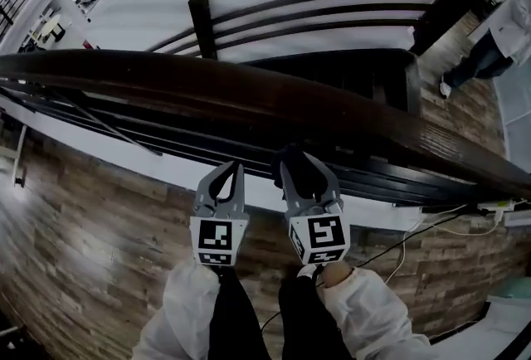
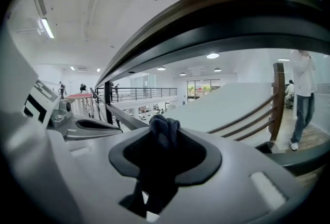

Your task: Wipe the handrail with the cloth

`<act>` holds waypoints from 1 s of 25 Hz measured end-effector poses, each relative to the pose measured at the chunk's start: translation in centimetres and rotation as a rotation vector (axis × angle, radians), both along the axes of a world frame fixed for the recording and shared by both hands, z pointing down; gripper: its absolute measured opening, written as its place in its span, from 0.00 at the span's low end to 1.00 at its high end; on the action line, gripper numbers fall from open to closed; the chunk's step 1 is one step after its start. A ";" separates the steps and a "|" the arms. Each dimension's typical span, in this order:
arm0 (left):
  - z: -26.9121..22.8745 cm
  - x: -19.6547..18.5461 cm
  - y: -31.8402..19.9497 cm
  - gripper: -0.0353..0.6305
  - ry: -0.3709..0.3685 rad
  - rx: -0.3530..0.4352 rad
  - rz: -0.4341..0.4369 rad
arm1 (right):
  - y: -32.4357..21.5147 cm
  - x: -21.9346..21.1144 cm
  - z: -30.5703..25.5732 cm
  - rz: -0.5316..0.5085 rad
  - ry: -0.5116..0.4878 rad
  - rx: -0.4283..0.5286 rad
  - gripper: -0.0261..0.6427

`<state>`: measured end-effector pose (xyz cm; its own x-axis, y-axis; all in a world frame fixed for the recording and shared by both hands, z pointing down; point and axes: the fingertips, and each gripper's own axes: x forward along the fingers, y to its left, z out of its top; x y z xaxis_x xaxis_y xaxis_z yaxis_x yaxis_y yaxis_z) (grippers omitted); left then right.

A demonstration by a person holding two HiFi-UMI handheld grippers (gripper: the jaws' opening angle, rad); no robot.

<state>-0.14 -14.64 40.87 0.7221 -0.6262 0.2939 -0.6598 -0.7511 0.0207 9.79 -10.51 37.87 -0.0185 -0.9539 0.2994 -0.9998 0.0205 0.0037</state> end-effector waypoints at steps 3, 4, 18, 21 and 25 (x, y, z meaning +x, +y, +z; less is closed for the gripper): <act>0.7 -6.3 -2.6 0.05 -0.002 -0.010 -0.078 | -3.3 -6.2 0.9 -0.082 -0.008 -0.008 0.23; 1.0 -8.3 -3.4 0.05 -0.004 -0.014 -0.098 | -4.3 -8.2 1.3 -0.104 -0.011 -0.011 0.23; 5.9 -30.7 -13.8 0.05 -0.017 -0.040 -0.352 | -17.2 -30.3 8.2 -0.326 -0.068 -0.074 0.23; 6.7 -34.1 -15.8 0.05 -0.012 -0.040 -0.377 | -19.8 -33.8 9.9 -0.345 -0.065 -0.093 0.23; 8.0 -36.9 -18.1 0.05 -0.006 -0.047 -0.389 | -23.1 -37.0 11.9 -0.360 -0.056 -0.123 0.23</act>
<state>-37.01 -32.76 48.91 0.4311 -0.8390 0.3321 -0.8956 -0.4428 0.0441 -27.20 -33.62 49.81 -0.3653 -0.8405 0.4002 -0.9271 0.3671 -0.0755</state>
